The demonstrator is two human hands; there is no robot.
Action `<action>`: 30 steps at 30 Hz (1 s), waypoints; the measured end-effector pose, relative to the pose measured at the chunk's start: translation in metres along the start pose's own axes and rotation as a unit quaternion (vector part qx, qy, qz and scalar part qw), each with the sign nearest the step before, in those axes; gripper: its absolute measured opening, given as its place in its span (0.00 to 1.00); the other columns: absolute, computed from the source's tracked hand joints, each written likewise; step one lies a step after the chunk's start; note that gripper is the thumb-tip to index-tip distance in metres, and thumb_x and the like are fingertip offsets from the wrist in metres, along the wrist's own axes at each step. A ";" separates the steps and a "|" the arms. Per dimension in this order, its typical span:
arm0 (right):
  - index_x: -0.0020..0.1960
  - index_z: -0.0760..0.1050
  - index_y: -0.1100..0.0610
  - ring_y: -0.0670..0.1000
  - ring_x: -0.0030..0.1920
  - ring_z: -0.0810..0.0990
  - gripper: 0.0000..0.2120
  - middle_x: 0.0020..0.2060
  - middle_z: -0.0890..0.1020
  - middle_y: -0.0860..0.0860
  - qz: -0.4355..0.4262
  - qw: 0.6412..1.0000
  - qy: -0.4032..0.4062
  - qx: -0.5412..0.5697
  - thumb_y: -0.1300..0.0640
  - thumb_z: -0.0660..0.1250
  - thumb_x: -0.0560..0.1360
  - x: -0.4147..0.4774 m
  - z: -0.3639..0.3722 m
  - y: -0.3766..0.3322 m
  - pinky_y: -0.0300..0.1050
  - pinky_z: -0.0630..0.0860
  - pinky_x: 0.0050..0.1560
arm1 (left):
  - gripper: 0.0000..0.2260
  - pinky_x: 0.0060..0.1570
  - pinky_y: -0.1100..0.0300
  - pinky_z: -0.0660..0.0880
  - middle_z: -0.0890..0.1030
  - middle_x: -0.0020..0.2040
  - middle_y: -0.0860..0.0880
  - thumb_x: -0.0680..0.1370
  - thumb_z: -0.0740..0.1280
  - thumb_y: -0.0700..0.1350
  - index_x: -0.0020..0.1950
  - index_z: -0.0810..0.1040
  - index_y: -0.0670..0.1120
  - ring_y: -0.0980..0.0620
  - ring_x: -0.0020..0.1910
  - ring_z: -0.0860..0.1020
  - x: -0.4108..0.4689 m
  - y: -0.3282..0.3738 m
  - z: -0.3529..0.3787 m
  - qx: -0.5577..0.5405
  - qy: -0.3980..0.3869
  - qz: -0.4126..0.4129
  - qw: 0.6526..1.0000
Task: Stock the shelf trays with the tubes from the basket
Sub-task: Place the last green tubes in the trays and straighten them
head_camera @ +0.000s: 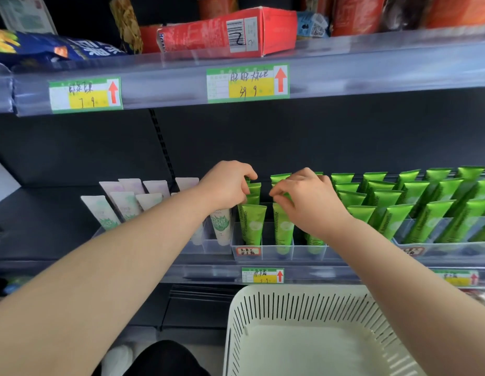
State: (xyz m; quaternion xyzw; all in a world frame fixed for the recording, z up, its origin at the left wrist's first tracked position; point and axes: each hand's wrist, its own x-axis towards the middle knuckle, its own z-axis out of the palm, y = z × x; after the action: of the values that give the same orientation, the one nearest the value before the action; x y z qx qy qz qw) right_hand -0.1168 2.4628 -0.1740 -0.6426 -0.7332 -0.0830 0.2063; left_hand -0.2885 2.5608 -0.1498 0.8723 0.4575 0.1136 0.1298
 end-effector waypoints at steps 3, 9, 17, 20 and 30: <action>0.57 0.78 0.46 0.49 0.61 0.68 0.11 0.53 0.80 0.44 -0.003 1.000 0.001 0.002 0.51 0.59 0.80 -0.002 0.000 0.001 0.50 0.63 0.53 | 0.25 0.50 0.59 0.76 0.81 0.40 0.59 0.70 0.75 0.37 0.64 0.76 0.52 0.59 0.44 0.78 -0.001 0.002 0.003 -0.017 0.017 -0.004 1.000; 0.58 0.78 0.47 0.50 0.57 0.70 0.11 0.55 0.78 0.46 -0.004 1.000 -0.001 0.005 0.52 0.59 0.79 -0.006 0.001 0.001 0.51 0.67 0.52 | 0.25 0.51 0.59 0.76 0.80 0.39 0.60 0.70 0.74 0.38 0.65 0.76 0.53 0.60 0.45 0.78 -0.003 0.001 0.005 -0.046 0.026 0.000 0.999; 0.57 0.78 0.47 0.51 0.56 0.71 0.11 0.57 0.78 0.46 -0.001 1.000 0.001 0.021 0.52 0.60 0.79 -0.007 0.004 0.002 0.51 0.67 0.51 | 0.10 0.51 0.60 0.79 0.83 0.40 0.57 0.70 0.75 0.41 0.48 0.83 0.52 0.64 0.40 0.81 0.007 -0.002 -0.010 -0.086 0.072 0.002 0.994; 0.58 0.78 0.47 0.51 0.57 0.71 0.11 0.57 0.78 0.46 0.003 1.000 0.001 0.029 0.52 0.60 0.79 -0.006 0.003 0.002 0.51 0.67 0.52 | 0.08 0.51 0.56 0.79 0.82 0.41 0.57 0.71 0.74 0.40 0.46 0.84 0.52 0.59 0.44 0.81 0.013 -0.001 -0.010 -0.025 0.059 -0.001 0.998; 0.58 0.77 0.47 0.50 0.58 0.71 0.11 0.57 0.78 0.45 0.009 0.999 -0.003 0.031 0.51 0.59 0.79 -0.003 0.002 0.006 0.52 0.69 0.55 | 0.13 0.45 0.63 0.78 0.81 0.38 0.57 0.71 0.72 0.35 0.46 0.83 0.53 0.61 0.40 0.80 0.024 0.001 0.008 -0.037 0.060 -0.031 0.997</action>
State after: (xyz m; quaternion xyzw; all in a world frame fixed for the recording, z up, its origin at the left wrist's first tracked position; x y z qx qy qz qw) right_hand -0.1116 2.4623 -0.1781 -0.6429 -0.7302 -0.0566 0.2244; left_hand -0.2715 2.5792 -0.1546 0.8439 0.4869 0.1785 0.1373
